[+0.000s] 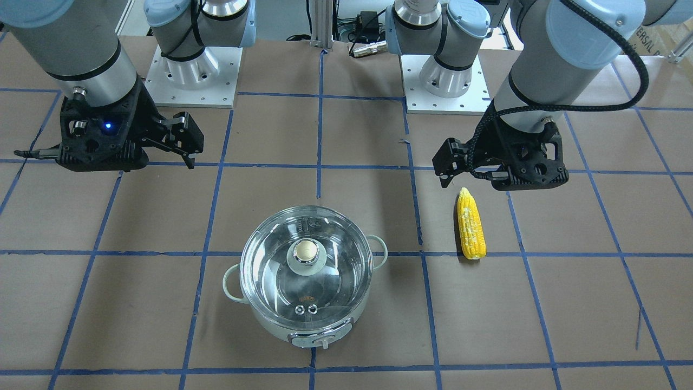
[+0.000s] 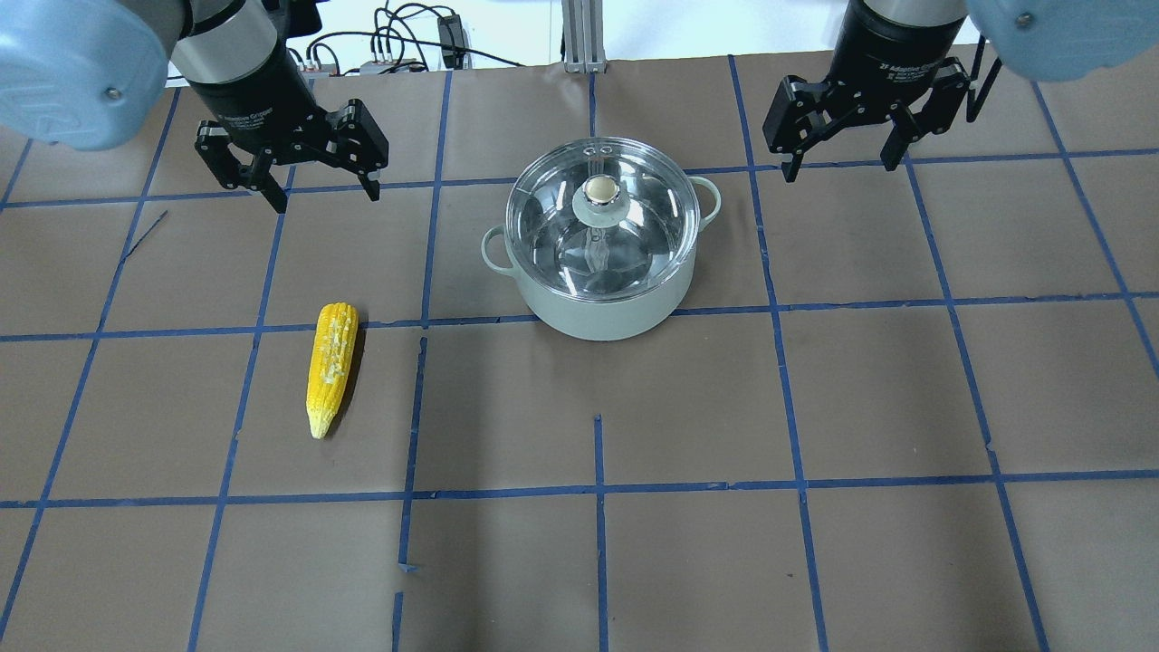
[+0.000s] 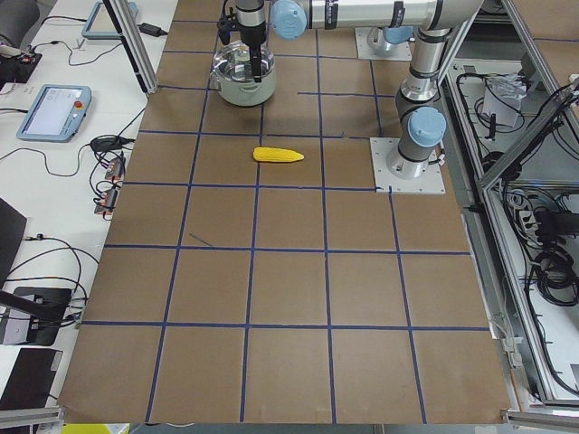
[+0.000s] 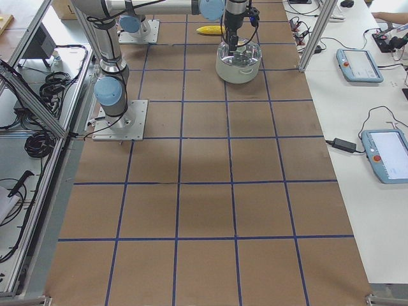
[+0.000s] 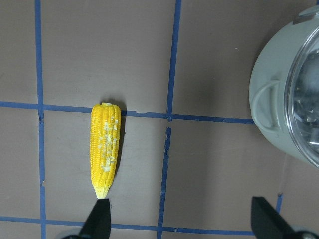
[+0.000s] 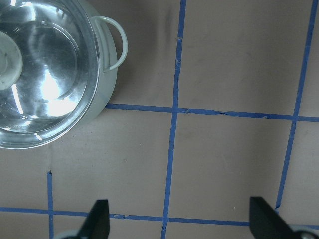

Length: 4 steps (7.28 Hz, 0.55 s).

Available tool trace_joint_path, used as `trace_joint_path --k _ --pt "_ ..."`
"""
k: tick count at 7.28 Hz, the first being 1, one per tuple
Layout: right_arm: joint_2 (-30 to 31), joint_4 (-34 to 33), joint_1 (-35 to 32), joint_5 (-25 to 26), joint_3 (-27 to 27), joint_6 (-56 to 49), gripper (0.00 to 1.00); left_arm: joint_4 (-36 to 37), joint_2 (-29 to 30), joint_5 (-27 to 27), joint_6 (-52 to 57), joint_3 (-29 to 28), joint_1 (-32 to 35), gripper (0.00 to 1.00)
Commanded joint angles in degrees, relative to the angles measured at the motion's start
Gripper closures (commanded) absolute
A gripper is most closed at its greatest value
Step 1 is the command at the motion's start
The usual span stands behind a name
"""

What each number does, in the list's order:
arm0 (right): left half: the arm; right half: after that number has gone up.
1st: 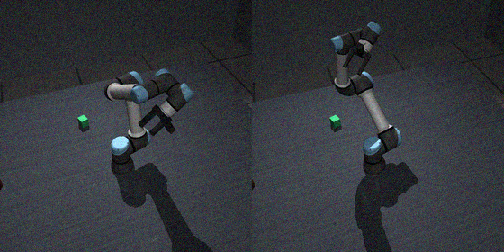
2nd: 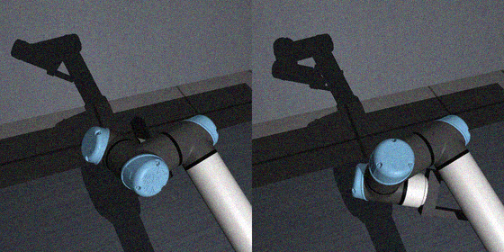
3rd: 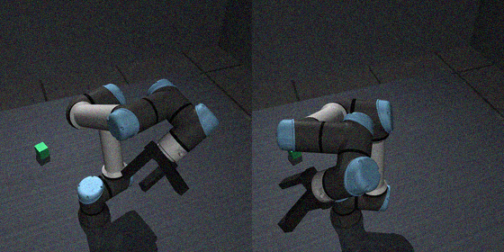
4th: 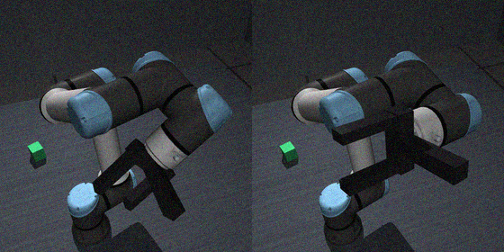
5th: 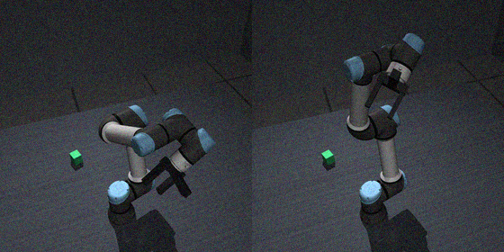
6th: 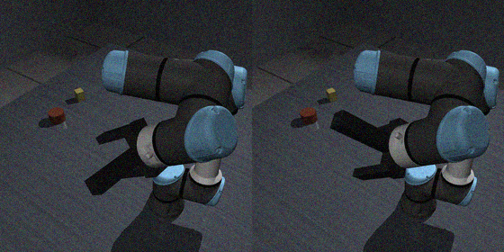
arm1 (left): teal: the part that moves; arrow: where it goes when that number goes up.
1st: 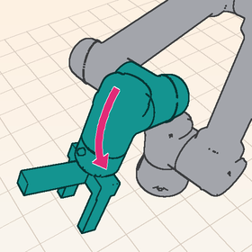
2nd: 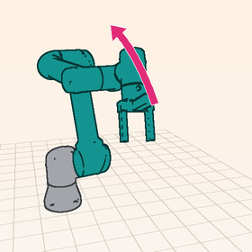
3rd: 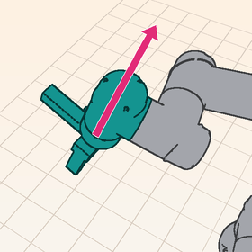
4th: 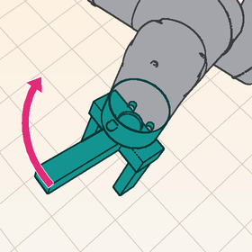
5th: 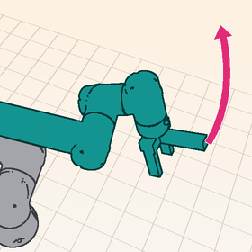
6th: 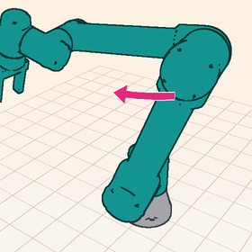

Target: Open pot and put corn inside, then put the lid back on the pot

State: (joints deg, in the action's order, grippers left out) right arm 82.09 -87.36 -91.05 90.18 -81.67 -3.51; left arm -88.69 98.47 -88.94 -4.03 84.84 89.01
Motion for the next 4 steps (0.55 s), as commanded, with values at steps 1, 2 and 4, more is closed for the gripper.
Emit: trace_joint_path --k 1,2,4 --pt "0.0 -0.2 0.1 0.0 0.0 0.0 0.01 0.4 1.4 -0.1 0.4 -0.1 0.0 0.0" --pt "0.0 -0.2 0.2 0.0 0.0 0.0 0.01 0.6 1.4 -0.3 0.4 0.0 0.0 0.0" --pt "0.0 -0.1 0.1 0.0 0.0 -0.1 0.01 0.5 0.8 -0.4 0.4 0.1 0.0 0.0"
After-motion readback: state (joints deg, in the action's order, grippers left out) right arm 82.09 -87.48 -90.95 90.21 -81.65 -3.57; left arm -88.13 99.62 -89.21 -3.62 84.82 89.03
